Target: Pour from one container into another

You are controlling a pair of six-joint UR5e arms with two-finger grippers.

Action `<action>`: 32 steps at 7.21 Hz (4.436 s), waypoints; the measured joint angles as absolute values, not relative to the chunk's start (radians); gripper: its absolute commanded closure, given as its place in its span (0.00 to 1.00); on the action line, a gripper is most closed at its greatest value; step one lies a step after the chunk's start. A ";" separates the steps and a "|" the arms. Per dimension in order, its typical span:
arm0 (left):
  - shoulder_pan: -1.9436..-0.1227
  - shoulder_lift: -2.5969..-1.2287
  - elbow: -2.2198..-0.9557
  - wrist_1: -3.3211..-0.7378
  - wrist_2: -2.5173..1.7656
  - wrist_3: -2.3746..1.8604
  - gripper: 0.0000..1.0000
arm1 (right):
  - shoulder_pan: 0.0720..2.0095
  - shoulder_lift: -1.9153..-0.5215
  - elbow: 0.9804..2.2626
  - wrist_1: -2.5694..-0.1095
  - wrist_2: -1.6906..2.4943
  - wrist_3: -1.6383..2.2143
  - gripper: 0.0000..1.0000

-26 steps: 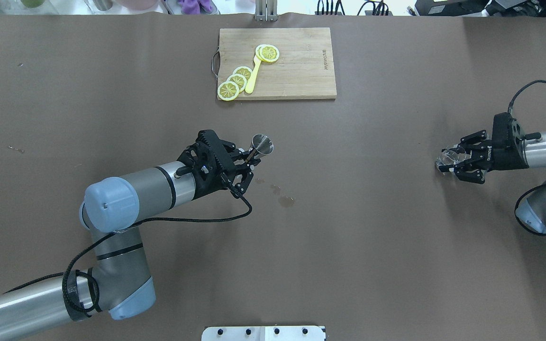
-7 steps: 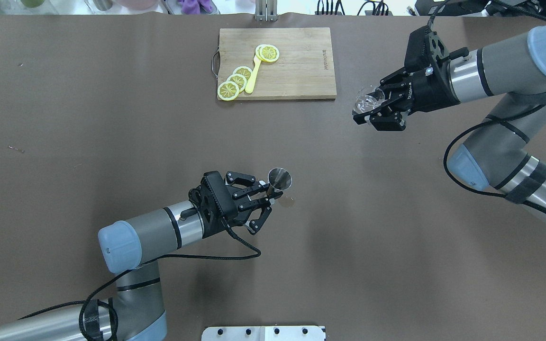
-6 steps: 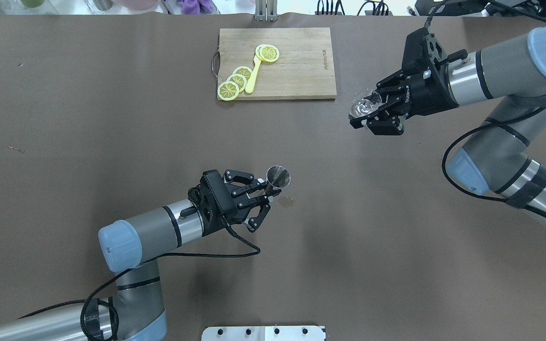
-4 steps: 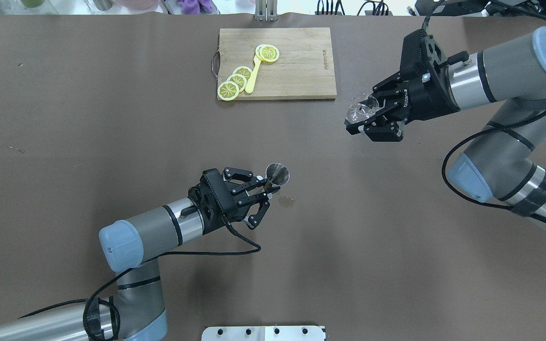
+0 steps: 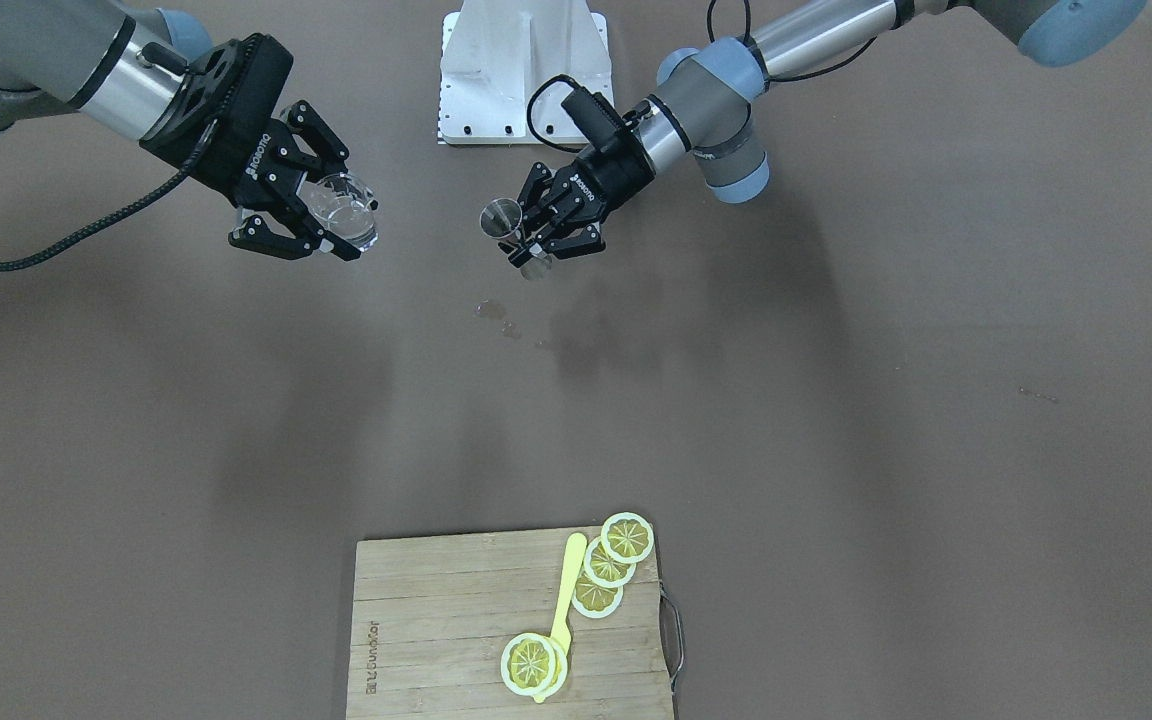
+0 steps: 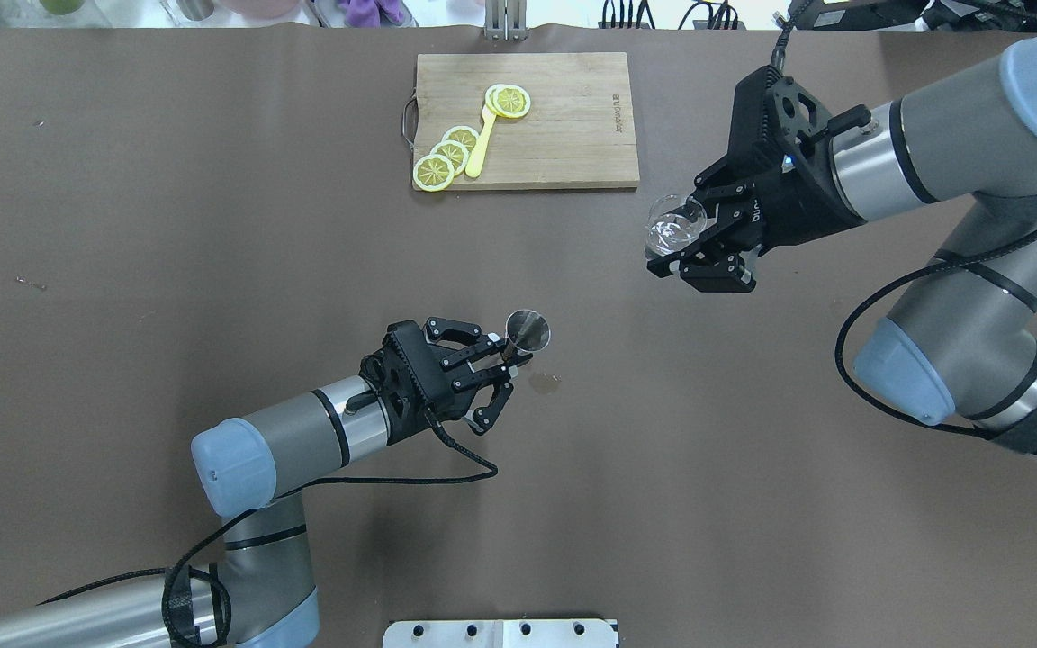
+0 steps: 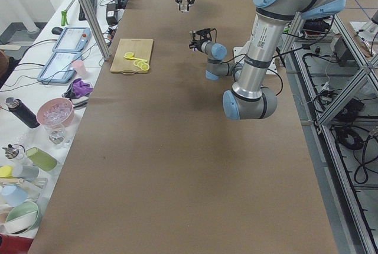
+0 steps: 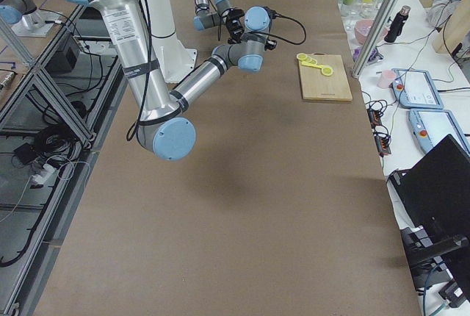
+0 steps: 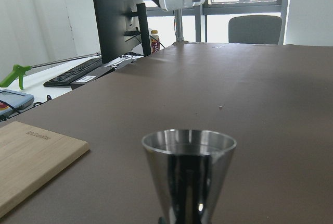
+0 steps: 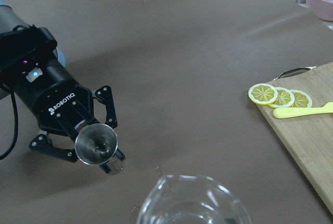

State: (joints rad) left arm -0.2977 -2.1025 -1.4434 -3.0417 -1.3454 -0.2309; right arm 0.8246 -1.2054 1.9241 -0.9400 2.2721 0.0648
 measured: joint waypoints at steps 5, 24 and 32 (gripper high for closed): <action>-0.306 -2.110 -1.433 -3.039 -1.308 -0.230 1.00 | 0.696 -1.194 2.032 -1.201 2.084 -0.059 1.00; -0.309 -2.112 -1.422 -3.049 -1.307 -0.230 1.00 | 0.590 -0.924 1.982 -1.718 1.932 -0.281 1.00; -0.308 -2.112 -1.420 -3.048 -1.305 -0.229 1.00 | 0.587 -0.829 1.957 -1.900 1.843 -0.357 1.00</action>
State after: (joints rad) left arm -0.3083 -2.1123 -1.4205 -3.0480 -1.3054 -0.2287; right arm 0.5869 -0.8295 1.9566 -1.9005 1.8435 -0.3565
